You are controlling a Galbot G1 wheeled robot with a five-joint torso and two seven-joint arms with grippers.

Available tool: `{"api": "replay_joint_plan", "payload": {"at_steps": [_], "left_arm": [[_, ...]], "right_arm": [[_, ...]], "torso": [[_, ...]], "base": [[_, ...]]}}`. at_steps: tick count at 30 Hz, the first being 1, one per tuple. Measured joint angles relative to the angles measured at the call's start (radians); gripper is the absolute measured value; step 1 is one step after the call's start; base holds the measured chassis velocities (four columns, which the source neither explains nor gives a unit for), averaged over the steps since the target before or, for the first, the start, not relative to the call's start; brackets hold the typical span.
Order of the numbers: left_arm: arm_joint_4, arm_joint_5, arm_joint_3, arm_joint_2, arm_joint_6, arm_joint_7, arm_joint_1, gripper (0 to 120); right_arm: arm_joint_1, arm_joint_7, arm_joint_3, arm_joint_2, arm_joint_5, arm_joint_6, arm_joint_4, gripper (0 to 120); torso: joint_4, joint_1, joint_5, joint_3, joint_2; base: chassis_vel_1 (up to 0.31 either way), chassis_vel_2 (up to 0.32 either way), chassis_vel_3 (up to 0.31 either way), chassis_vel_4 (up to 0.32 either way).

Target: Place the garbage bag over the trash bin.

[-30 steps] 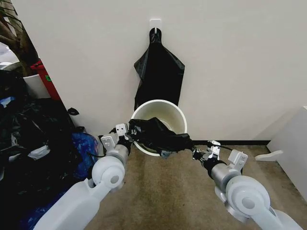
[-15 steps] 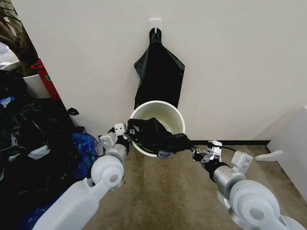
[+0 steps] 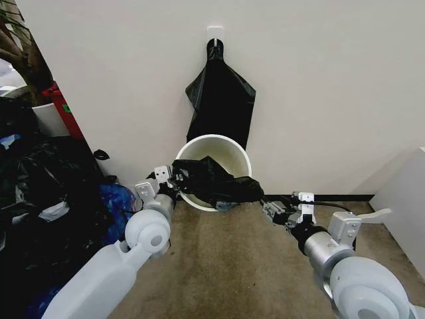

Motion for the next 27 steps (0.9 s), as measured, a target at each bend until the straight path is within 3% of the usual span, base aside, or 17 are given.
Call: {"api": "replay_joint_plan", "payload": {"at_steps": [6,12,19,27], "left_arm": [[0.005,-0.006,0.008,0.011,0.022,-0.013,-0.012,1],[0.014,-0.008,0.012,0.010,0.030,-0.015,-0.019,1],[0.014,-0.021,0.007,0.012,0.030,-0.020,-0.026,1],[0.012,-0.020,-0.034,0.022,0.027,-0.021,0.009,1]], "right_arm": [[0.025,-0.083,0.053,-0.043,-0.033,-0.017,0.006,98],[0.028,-0.145,0.111,-0.077,-0.031,-0.041,0.005,100],[0.003,-0.114,0.120,-0.066,0.000,-0.046,0.004,100],[0.008,-0.090,0.118,-0.055,0.209,-0.048,0.002,100]], "torso": [[0.0000,0.000,0.0000,0.000,0.000],[0.0001,0.000,-0.0002,0.000,0.000],[0.0000,0.000,0.0000,0.000,0.000],[0.0003,0.000,-0.0001,0.000,0.000]], "base": [[0.000,0.000,0.000,0.000],[0.000,0.000,0.000,0.000],[0.000,0.000,0.000,0.000],[0.000,0.000,0.000,0.000]]}}
